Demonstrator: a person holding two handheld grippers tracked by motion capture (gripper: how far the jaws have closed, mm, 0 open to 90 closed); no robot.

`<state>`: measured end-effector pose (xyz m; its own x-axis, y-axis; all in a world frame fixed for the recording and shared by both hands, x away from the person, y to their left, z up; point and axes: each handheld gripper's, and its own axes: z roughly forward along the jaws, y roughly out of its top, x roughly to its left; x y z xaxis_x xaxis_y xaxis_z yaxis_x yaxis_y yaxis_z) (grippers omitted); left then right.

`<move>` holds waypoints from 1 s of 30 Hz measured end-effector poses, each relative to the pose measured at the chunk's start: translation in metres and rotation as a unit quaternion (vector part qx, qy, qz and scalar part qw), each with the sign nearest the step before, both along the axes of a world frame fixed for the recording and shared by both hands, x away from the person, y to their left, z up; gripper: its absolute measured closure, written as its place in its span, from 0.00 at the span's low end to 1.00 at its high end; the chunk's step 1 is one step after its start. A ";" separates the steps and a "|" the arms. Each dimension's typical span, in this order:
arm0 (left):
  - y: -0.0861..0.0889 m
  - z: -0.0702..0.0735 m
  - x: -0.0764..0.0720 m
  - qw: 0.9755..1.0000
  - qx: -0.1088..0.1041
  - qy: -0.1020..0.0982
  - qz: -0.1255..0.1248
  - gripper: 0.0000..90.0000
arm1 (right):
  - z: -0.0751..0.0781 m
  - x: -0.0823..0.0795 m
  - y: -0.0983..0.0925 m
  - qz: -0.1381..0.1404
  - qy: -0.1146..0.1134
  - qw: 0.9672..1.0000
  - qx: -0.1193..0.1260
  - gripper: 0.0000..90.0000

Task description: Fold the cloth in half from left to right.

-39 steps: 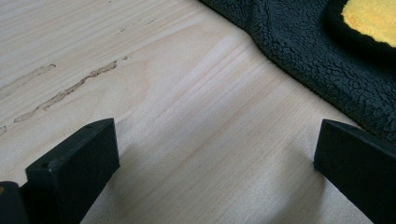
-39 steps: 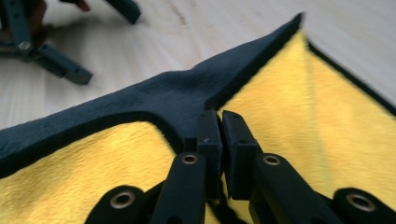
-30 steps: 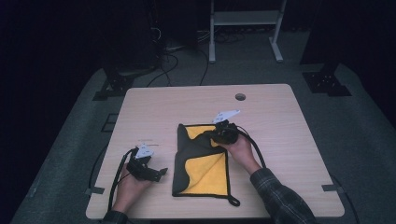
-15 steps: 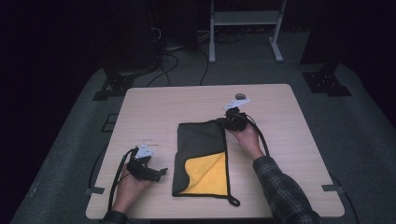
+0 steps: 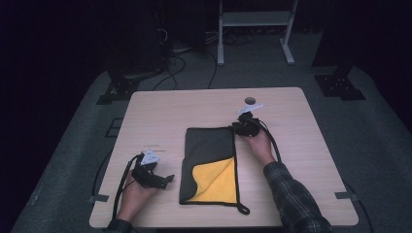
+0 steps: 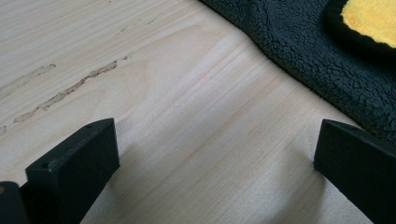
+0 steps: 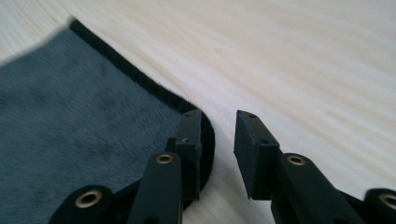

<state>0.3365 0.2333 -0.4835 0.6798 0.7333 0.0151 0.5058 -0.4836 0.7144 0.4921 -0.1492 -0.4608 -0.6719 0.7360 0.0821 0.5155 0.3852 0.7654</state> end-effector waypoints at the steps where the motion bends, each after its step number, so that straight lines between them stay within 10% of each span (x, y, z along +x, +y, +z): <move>1: 0.000 0.000 0.000 1.000 0.000 0.000 0.000 0.00 | 0.000 0.000 0.000 0.000 0.000 1.000 0.000 0.78; 10: 0.000 0.000 0.000 1.000 0.000 0.000 0.000 0.00 | 0.025 -0.035 0.000 0.053 -0.007 0.998 0.041 0.69; 30: 0.000 0.000 0.000 1.000 0.000 0.001 0.000 0.00 | 0.005 -0.101 0.064 0.180 0.015 0.983 0.027 0.63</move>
